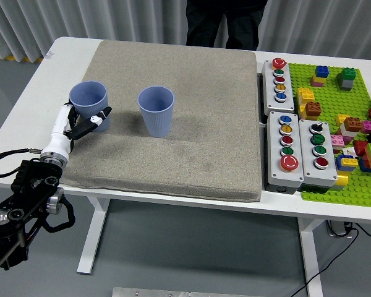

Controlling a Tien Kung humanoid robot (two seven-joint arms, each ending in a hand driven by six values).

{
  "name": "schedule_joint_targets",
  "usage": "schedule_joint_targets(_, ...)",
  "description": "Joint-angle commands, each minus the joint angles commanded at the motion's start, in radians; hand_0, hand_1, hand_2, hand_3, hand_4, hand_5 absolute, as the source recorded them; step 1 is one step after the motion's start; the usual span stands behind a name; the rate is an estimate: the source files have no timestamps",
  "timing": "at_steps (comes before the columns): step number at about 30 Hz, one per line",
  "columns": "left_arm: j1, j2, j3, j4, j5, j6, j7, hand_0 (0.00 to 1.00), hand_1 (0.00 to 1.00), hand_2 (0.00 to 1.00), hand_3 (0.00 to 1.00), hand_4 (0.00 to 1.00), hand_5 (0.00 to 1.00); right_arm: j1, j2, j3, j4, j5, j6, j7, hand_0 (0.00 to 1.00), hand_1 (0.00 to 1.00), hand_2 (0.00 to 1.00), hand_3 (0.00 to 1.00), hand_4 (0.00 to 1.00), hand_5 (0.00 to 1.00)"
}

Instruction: Pick cup pour cup place

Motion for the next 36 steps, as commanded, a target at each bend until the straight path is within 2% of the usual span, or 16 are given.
schedule_joint_targets(11,-0.016,-0.007,0.002,0.011,0.000,-0.004,0.000,0.981,0.931,0.998,0.998,0.926,0.388,0.005,-0.001,0.003,0.000,0.000,-0.001,0.001,0.694,0.678,0.614,0.598,0.002,0.153)
schedule_joint_targets(12,-0.017,-0.007,0.002,0.011,-0.001,-0.006,0.000,0.973,0.925,0.998,0.998,0.907,0.355,0.005,0.000,0.003,0.000,0.000,-0.001,0.000,0.694,0.677,0.613,0.598,0.002,0.152)
schedule_joint_targets(17,-0.016,-0.008,0.000,0.012,-0.001,-0.009,0.001,0.973,0.925,0.998,0.998,0.907,0.355,0.006,0.000,0.002,0.000,0.001,-0.001,0.001,0.694,0.677,0.613,0.598,0.002,0.152)
schedule_joint_targets(18,-0.016,-0.008,0.000,0.012,0.000,-0.009,0.002,0.969,0.921,0.998,0.998,0.832,0.246,0.006,0.000,0.003,0.000,0.000,-0.001,0.001,0.693,0.677,0.613,0.597,0.002,0.151)
schedule_joint_targets(23,-0.015,-0.007,-0.002,0.013,-0.001,-0.008,0.002,0.969,0.921,0.998,0.998,0.832,0.246,0.006,0.000,0.006,0.000,-0.003,-0.001,0.000,0.693,0.677,0.613,0.597,0.002,0.151)
schedule_joint_targets(24,-0.015,-0.007,-0.002,0.013,-0.001,-0.008,0.003,0.967,0.918,0.998,0.998,0.778,0.167,0.005,0.000,0.006,0.000,-0.004,-0.001,0.000,0.693,0.677,0.612,0.597,0.002,0.151)
schedule_joint_targets(29,-0.016,-0.008,-0.002,0.015,-0.002,-0.001,0.002,0.967,0.918,0.998,0.998,0.778,0.167,0.008,-0.001,0.007,0.000,-0.004,-0.001,0.000,0.693,0.677,0.612,0.597,0.002,0.151)
schedule_joint_targets(30,-0.016,-0.008,-0.001,0.015,-0.002,0.000,0.001,0.879,0.848,0.998,0.998,0.716,0.127,0.008,-0.001,0.007,0.000,-0.004,-0.001,0.000,0.693,0.677,0.612,0.597,0.002,0.150)
schedule_joint_targets(35,-0.018,-0.009,-0.001,0.013,0.001,0.003,0.000,0.879,0.848,0.998,0.998,0.716,0.127,0.010,-0.001,0.006,0.000,-0.003,-0.001,0.000,0.693,0.677,0.612,0.597,0.002,0.150)
schedule_joint_targets(36,-0.018,-0.009,-0.001,0.013,0.002,0.003,0.001,0.876,0.844,0.998,0.998,0.685,0.084,0.010,-0.001,0.007,0.000,-0.003,-0.001,0.000,0.693,0.677,0.612,0.597,0.002,0.150)
